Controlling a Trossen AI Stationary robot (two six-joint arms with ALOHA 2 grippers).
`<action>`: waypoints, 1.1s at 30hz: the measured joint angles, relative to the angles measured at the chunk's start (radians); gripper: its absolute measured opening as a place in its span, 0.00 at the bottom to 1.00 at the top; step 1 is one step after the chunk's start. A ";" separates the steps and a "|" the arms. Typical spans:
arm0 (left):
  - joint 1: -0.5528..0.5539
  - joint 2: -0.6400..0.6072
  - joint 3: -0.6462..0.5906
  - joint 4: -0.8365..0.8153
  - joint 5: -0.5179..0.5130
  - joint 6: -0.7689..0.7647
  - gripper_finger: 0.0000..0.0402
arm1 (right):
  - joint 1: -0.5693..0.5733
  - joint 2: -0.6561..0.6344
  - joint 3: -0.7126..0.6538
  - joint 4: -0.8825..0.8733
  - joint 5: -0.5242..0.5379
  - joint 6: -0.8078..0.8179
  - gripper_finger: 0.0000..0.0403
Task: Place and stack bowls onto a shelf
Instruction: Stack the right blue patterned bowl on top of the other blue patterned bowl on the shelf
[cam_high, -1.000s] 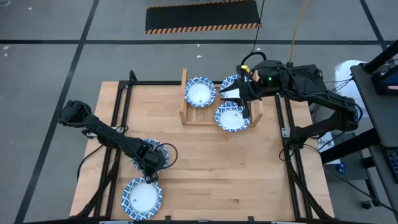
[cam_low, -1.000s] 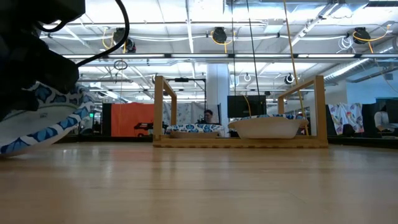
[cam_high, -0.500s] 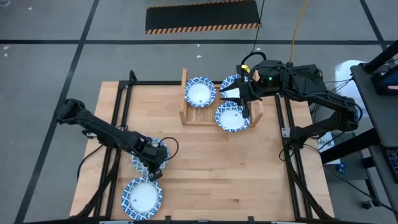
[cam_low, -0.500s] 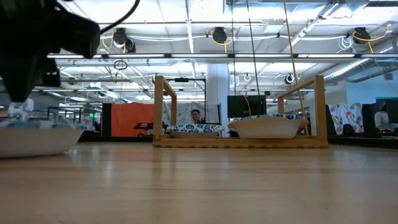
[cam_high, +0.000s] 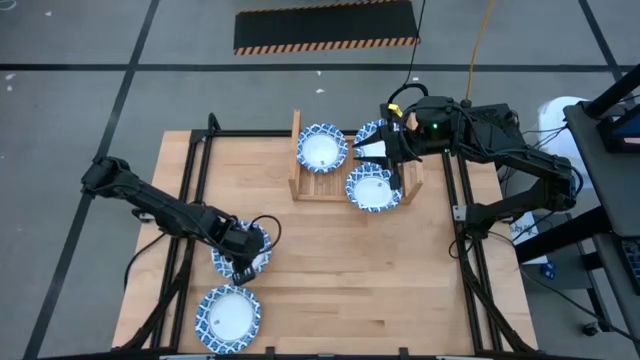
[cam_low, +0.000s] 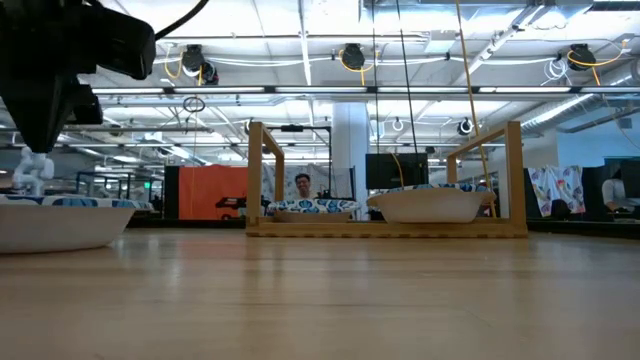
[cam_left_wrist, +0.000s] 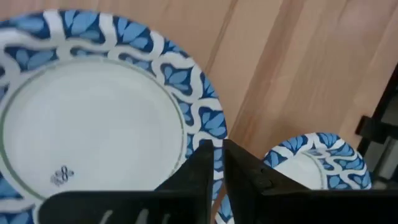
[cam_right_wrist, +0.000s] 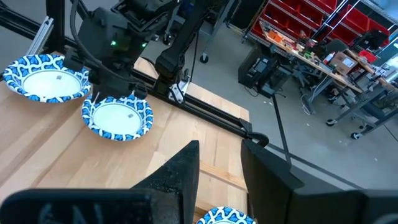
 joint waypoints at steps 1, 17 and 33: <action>0.000 0.001 0.000 0.000 -0.007 0.018 0.12 | 0.000 0.000 0.000 0.000 0.000 0.000 0.28; 0.141 -0.025 0.000 -0.564 -0.154 0.150 0.29 | 0.000 0.000 0.000 0.015 0.000 -0.019 0.28; 0.425 -0.355 -0.027 -0.486 -0.056 -0.015 0.29 | 0.000 0.000 0.000 0.015 -0.003 -0.023 0.28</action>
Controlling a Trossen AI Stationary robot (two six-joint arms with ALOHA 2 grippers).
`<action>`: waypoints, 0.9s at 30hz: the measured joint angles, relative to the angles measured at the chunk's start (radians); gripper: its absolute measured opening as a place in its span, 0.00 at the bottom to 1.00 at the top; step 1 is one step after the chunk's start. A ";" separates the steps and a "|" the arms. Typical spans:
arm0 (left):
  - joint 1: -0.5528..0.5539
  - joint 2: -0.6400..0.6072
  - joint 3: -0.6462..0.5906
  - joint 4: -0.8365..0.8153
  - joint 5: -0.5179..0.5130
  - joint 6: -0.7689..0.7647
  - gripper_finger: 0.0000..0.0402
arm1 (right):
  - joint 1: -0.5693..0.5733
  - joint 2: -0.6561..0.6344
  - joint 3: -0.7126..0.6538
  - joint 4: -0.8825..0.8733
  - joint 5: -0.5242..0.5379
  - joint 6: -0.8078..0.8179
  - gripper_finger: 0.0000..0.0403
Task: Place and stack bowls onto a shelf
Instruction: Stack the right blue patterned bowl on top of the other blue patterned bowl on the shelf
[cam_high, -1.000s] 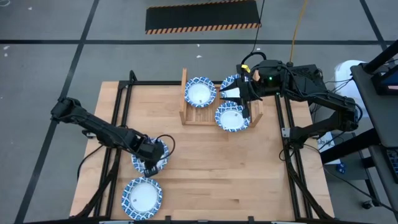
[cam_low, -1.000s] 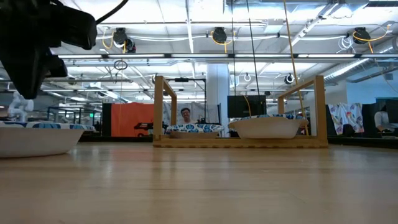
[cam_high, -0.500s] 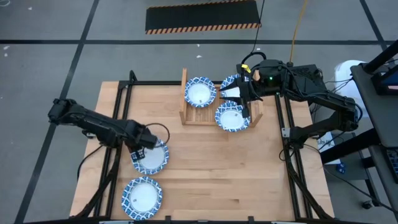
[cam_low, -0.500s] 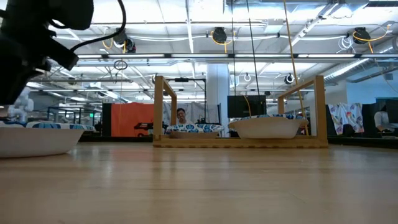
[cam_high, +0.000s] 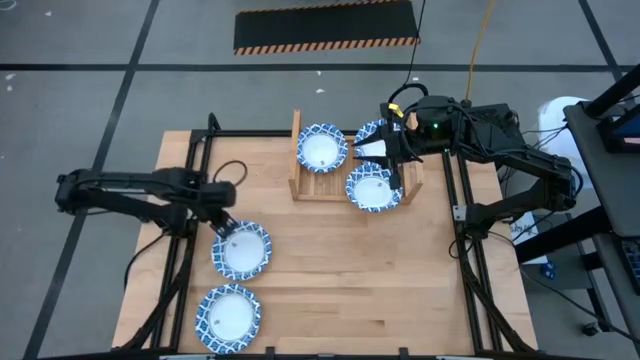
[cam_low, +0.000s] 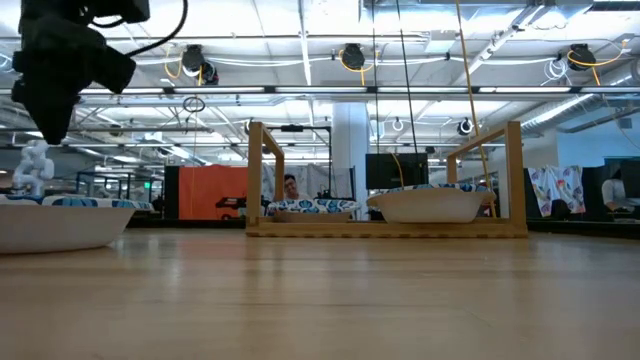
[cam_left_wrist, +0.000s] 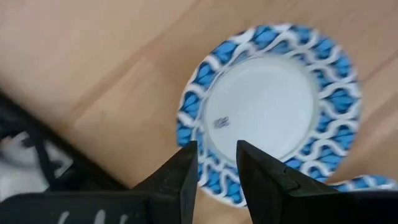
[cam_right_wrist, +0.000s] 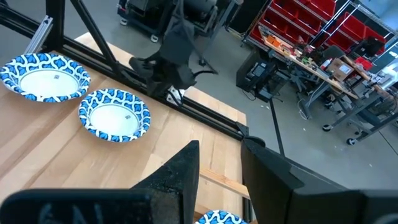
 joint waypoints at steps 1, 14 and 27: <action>0.008 -0.026 -0.013 0.014 0.004 0.001 0.29 | 0.000 0.000 0.000 0.000 0.000 0.000 0.28; 0.074 -0.238 -0.165 0.097 0.114 -0.056 0.29 | 0.000 0.000 0.000 0.003 -0.001 0.007 0.28; 0.144 -0.147 -0.166 0.128 0.035 -0.178 0.29 | 0.001 0.000 0.000 0.003 -0.001 0.007 0.28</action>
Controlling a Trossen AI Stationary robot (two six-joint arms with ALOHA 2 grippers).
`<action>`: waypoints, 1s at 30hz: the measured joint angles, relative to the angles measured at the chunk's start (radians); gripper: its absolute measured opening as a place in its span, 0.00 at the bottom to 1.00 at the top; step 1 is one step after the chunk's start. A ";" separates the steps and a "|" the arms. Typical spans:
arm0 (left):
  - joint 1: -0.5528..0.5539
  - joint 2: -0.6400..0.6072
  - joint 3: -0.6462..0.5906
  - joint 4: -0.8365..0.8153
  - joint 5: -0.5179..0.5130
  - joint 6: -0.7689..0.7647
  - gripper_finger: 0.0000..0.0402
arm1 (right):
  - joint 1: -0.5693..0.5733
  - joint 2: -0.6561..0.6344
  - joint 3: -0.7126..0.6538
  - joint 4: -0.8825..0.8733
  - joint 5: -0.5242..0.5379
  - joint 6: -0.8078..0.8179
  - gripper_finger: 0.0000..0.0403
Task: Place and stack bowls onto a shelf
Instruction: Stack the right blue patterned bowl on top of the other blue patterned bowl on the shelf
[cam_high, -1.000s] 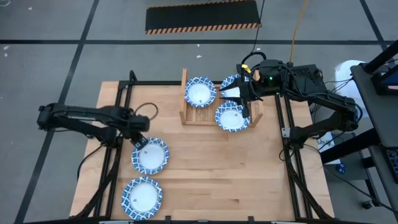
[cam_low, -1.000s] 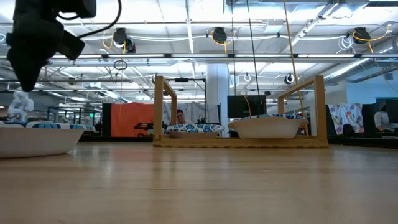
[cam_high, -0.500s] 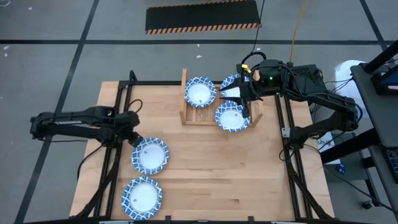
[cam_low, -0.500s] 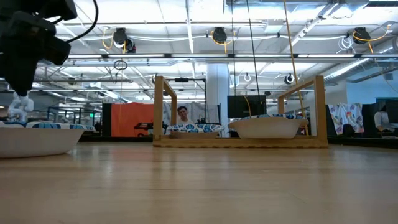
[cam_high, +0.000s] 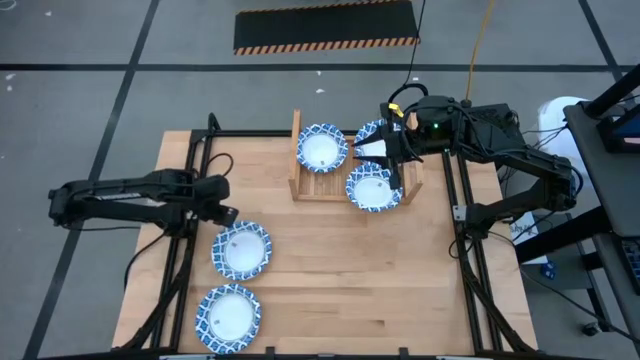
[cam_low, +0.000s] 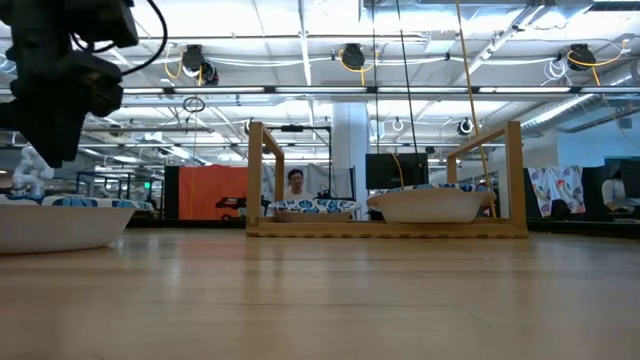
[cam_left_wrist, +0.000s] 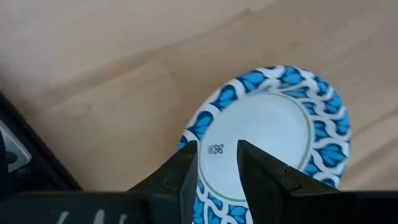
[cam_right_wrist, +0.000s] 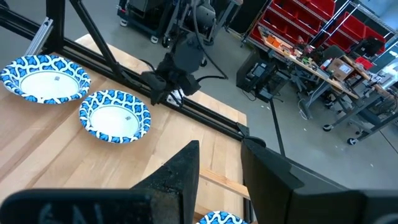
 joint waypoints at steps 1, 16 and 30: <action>0.007 0.015 0.000 0.000 0.002 0.000 0.29 | 0.000 0.000 0.000 0.000 0.000 0.000 0.28; 0.105 0.228 0.000 0.002 0.115 0.201 0.29 | 0.000 0.000 0.000 0.000 0.000 -0.036 0.28; 0.117 0.402 0.000 0.016 0.136 0.405 0.29 | 0.000 0.000 0.000 0.000 0.000 -0.037 0.28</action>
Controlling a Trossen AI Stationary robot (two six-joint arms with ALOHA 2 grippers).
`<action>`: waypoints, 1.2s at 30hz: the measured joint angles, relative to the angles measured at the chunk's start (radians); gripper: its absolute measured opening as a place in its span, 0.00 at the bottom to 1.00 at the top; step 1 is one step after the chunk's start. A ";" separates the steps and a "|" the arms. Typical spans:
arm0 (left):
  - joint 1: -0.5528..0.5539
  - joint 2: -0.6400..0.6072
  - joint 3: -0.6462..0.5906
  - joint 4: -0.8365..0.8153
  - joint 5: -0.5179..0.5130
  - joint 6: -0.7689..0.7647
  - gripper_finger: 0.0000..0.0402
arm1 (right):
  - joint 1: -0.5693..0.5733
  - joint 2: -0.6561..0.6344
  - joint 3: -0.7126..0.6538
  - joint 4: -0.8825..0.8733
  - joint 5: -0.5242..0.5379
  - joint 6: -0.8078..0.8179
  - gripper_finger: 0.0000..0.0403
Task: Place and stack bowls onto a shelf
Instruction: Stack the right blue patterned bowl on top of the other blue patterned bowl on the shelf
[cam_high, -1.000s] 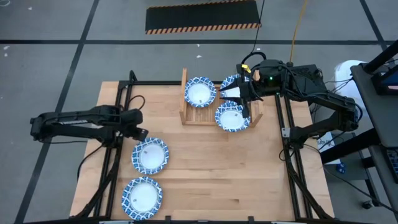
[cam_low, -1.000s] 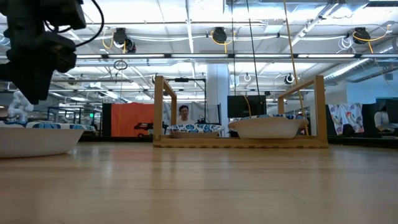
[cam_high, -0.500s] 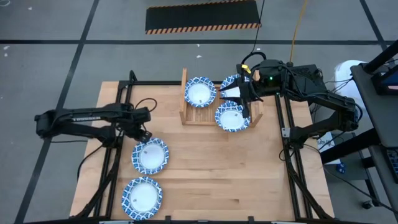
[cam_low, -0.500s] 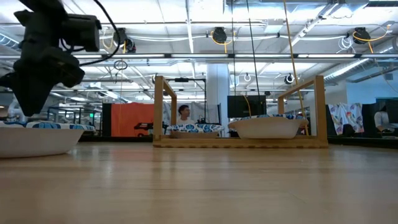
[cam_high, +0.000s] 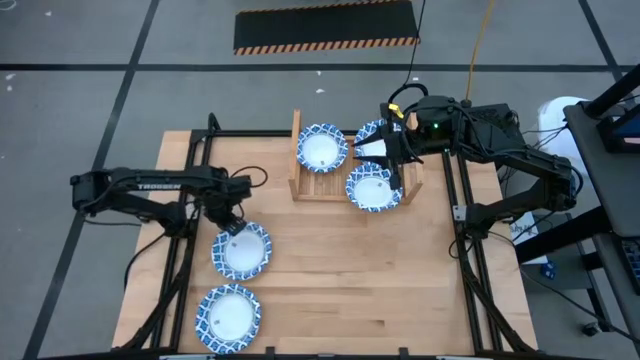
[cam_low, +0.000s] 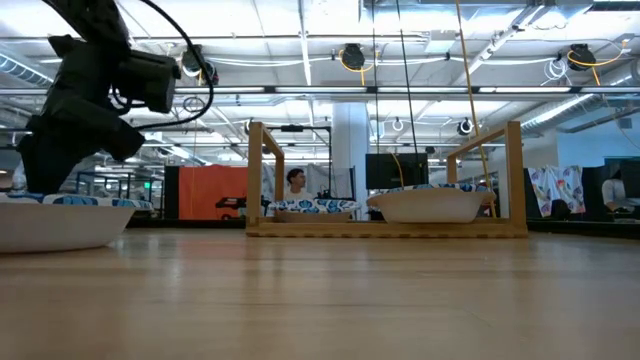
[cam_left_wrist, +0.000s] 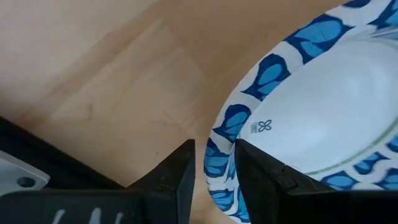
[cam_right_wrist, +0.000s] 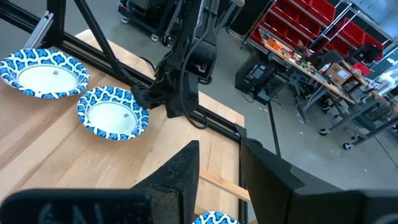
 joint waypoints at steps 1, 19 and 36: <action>0.000 0.010 0.000 0.001 0.001 0.008 0.29 | 0.000 0.000 0.000 0.000 0.000 0.000 0.28; 0.000 0.103 0.000 0.056 0.042 0.093 0.29 | 0.000 0.000 0.000 0.000 0.000 0.000 0.28; 0.000 0.147 0.000 0.080 0.063 0.140 0.02 | 0.000 0.000 0.000 0.000 0.000 0.000 0.28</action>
